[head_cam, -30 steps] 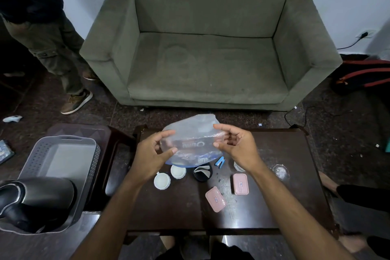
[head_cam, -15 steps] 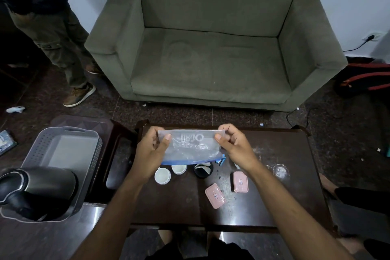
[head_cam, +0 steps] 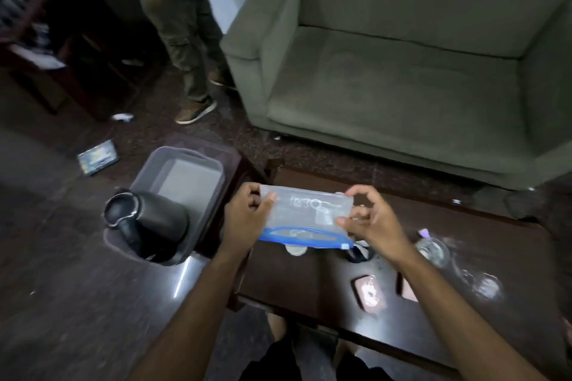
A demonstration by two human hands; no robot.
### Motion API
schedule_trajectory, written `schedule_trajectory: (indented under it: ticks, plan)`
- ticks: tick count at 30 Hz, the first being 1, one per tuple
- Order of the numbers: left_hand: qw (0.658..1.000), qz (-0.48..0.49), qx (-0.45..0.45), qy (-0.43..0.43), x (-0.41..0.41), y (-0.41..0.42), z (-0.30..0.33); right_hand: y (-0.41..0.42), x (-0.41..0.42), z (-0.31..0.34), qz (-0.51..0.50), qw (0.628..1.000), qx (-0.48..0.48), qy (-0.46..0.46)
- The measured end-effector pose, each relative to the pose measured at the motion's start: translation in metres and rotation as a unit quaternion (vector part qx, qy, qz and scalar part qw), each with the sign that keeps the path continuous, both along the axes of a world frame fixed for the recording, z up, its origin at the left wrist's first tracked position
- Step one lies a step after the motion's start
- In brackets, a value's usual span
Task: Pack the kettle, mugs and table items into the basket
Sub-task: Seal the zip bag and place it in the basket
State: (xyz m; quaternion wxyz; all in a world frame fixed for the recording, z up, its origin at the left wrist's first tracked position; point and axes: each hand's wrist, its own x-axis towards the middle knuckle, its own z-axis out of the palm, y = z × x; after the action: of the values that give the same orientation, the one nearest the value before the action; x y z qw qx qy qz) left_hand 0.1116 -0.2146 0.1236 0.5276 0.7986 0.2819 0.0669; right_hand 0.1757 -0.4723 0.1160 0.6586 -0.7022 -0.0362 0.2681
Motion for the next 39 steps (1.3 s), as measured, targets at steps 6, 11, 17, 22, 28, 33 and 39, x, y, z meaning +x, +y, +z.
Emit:
schedule_trajectory:
  ticks: [6,11,17,22,28,33,39]
  plan:
    - [0.966,0.118,-0.231,0.011,-0.026,0.074,-0.012,0.087,-0.006,-0.017,-0.019,0.997,-0.062,-0.034]
    - [0.919,0.282,-0.274,-0.013,-0.016,0.134,-0.050,0.180,-0.001,-0.039,-0.011,0.997,-0.071,-0.041]
    - [0.847,0.356,-0.387,-0.071,0.025,0.191,-0.095,0.300,0.022,-0.092,-0.020,0.996,-0.088,-0.025]
    - [0.863,0.353,-0.350,-0.090,0.047,0.224,-0.142,0.384,0.042,-0.139,0.008,0.991,-0.121,-0.055]
    - [0.877,0.367,-0.298,-0.090,0.058,0.249,-0.196,0.438,0.057,-0.183,0.102,0.973,-0.198,-0.057]
    - [0.906,0.371,-0.203,0.021,0.066,0.260,-0.221,0.453,0.060,-0.190,0.210,0.923,-0.309,-0.097]
    - [0.911,0.372,-0.166,0.066,0.072,0.263,-0.223,0.463,0.066,-0.188,0.312,0.873,-0.364,-0.094]
